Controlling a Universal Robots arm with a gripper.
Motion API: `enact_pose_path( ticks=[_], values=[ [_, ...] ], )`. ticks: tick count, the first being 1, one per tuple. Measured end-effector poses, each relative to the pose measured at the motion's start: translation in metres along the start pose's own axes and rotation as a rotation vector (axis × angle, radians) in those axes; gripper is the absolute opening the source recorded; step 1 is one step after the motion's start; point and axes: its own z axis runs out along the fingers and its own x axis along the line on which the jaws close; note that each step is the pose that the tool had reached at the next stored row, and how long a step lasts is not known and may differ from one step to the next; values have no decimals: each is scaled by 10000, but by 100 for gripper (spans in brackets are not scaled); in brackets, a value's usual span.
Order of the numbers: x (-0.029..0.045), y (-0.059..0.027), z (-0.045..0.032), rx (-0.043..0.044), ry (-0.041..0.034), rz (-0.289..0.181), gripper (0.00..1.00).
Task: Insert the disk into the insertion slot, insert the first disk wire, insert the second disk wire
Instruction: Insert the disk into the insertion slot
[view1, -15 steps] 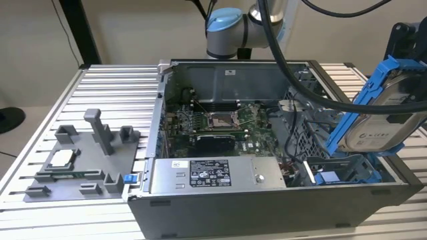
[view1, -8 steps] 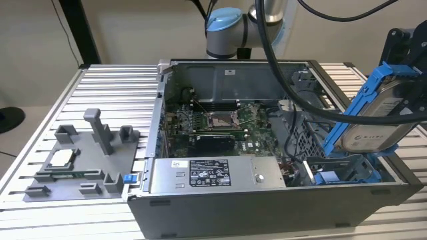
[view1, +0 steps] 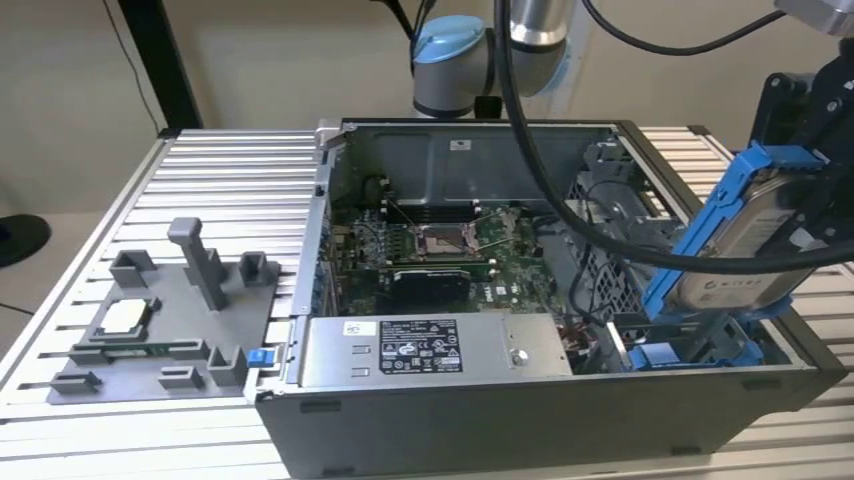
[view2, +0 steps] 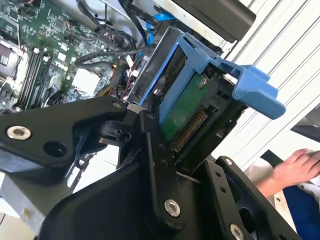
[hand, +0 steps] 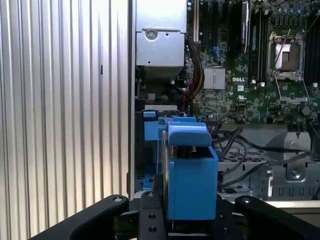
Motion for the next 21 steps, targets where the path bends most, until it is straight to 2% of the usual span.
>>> enact_pose_path(
  ticks=[2, 4, 15, 21],
  values=[
    [2, 36, 27, 87, -2, -7, 0],
    [5, 60, 62, 124, -4, -9, 0],
    [19, 72, 260, 125, -4, -20, 0],
    [20, 72, 329, 124, -65, -23, 0]
  ],
)
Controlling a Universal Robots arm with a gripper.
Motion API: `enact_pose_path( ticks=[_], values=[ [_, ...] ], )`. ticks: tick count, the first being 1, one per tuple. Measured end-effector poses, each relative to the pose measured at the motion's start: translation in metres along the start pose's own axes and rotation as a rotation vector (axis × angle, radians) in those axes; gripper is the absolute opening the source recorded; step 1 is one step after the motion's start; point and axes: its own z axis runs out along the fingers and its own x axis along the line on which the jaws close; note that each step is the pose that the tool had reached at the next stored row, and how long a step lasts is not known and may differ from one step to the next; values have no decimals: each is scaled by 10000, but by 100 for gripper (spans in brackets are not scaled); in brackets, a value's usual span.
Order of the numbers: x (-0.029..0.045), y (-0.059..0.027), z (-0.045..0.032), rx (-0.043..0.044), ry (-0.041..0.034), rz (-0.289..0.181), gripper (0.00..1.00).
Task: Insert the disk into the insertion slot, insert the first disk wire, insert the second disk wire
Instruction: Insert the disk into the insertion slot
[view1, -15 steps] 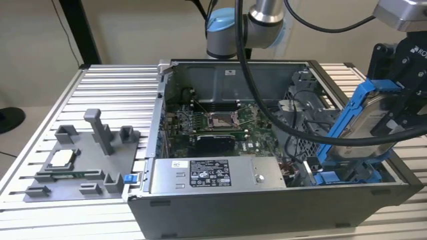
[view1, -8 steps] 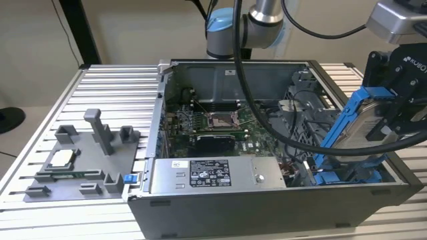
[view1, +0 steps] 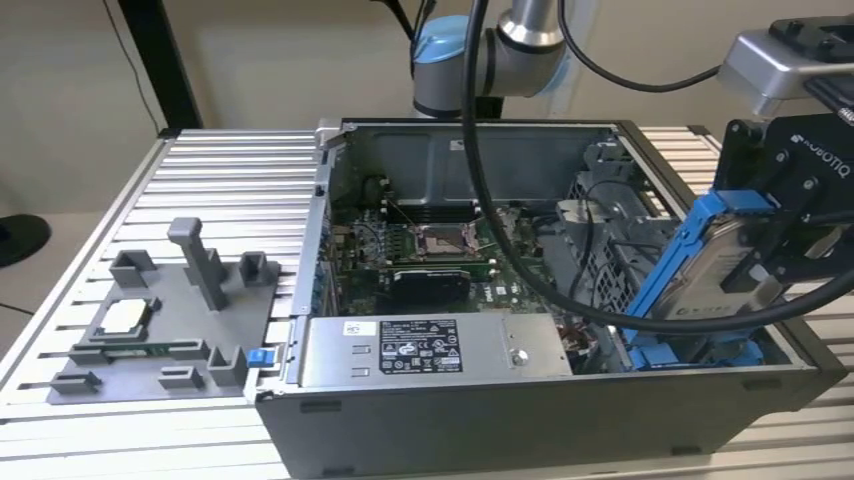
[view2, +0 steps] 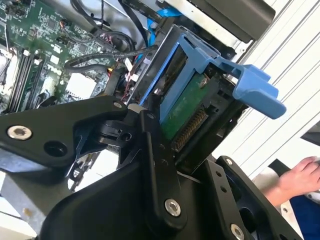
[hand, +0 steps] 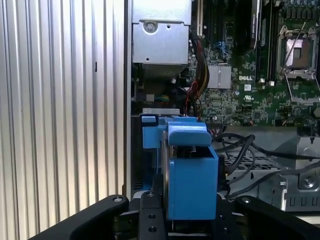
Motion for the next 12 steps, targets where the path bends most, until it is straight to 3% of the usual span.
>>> enact_pose_path(
  ticks=[12],
  values=[
    [6, 0, 116, -2, -194, -1, 0]
  ],
)
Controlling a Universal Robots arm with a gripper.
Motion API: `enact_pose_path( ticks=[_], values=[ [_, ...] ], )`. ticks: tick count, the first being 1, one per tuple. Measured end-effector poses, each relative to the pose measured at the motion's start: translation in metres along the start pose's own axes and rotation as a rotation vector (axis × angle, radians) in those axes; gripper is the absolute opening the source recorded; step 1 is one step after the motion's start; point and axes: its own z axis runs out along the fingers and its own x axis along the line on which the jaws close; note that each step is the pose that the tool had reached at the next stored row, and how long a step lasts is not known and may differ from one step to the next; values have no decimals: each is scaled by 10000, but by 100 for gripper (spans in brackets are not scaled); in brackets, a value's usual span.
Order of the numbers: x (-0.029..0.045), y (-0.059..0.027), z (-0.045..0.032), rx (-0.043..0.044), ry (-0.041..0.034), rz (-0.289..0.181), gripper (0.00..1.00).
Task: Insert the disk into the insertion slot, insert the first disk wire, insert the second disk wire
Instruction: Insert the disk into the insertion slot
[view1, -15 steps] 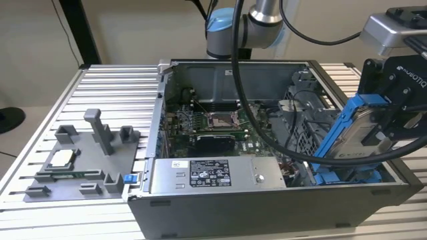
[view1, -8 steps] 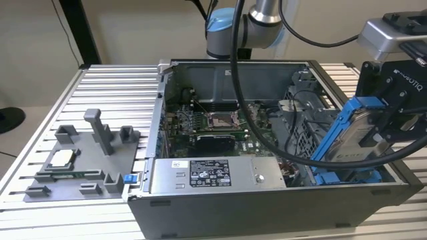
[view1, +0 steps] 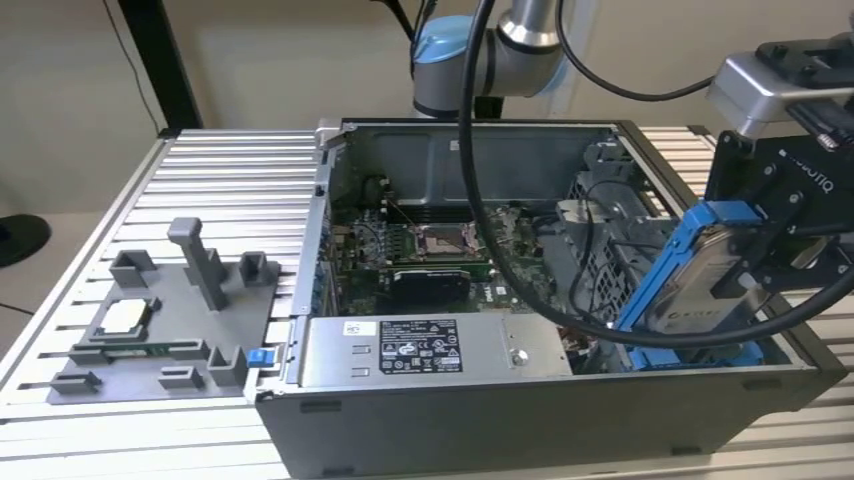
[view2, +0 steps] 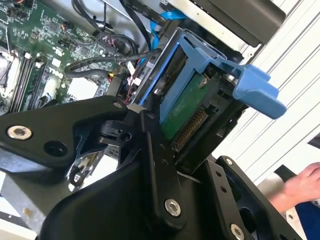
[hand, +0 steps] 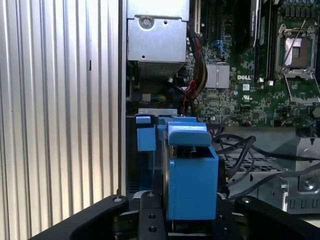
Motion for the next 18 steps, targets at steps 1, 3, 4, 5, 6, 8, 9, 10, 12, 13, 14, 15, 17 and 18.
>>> enact_pose_path(
  ticks=[1, 3, 4, 5, 6, 8, 9, 10, 12, 13, 14, 15, 17, 18],
  values=[
    [1, 0, 12, 0, -18, 0, 0],
    [4, 0, 41, 0, -53, -1, 0],
    [6, -1, 58, -1, -62, -2, 0],
    [7, 0, 76, -1, -69, -1, 0],
    [9, -1, 95, -1, -73, -2, 0],
    [12, 0, 131, -1, -77, -1, 0],
    [14, 0, 149, -1, -77, -1, 0],
    [16, 0, 166, -1, -78, -1, 0],
    [17, 0, 189, -1, -80, -1, 0],
    [17, 0, 191, -1, -78, -1, 0],
    [18, 0, 195, -1, -79, -1, 0],
    [19, -1, 199, -1, -81, -1, 0],
    [19, 0, 200, -1, -79, -1, 0],
    [19, 0, 200, -1, -78, -1, 0]
  ],
)
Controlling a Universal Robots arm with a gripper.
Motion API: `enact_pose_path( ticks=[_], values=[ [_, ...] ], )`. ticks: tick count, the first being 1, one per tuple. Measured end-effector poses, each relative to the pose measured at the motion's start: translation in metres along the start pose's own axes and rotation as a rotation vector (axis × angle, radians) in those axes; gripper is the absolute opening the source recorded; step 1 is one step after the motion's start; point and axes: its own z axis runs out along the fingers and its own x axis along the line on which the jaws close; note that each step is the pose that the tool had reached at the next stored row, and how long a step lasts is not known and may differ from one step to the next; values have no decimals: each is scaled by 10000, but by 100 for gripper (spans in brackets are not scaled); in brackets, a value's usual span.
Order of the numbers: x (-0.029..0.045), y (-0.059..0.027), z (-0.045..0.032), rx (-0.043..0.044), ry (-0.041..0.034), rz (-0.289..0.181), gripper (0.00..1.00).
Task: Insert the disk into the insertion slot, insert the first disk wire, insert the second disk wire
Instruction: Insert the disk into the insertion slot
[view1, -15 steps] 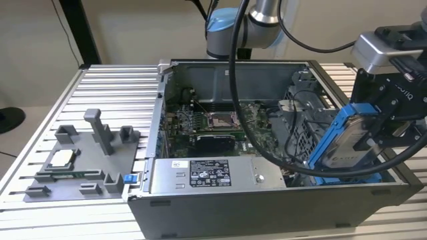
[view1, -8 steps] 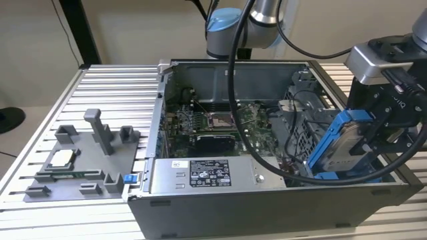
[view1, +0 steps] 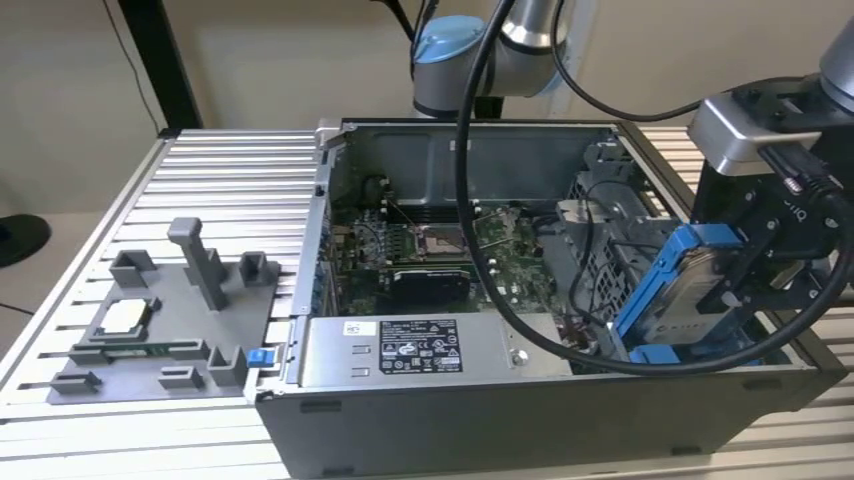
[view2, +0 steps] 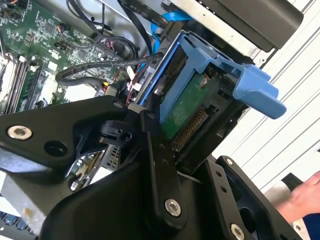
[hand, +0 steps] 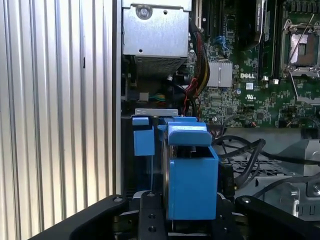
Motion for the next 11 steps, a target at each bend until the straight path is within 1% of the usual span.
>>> enact_pose_path(
  ticks=[10, 11],
  values=[
    [0, 0, 3, -1, -4, 0, 0],
    [0, 0, 3, -1, -2, 0, 100]
  ],
)
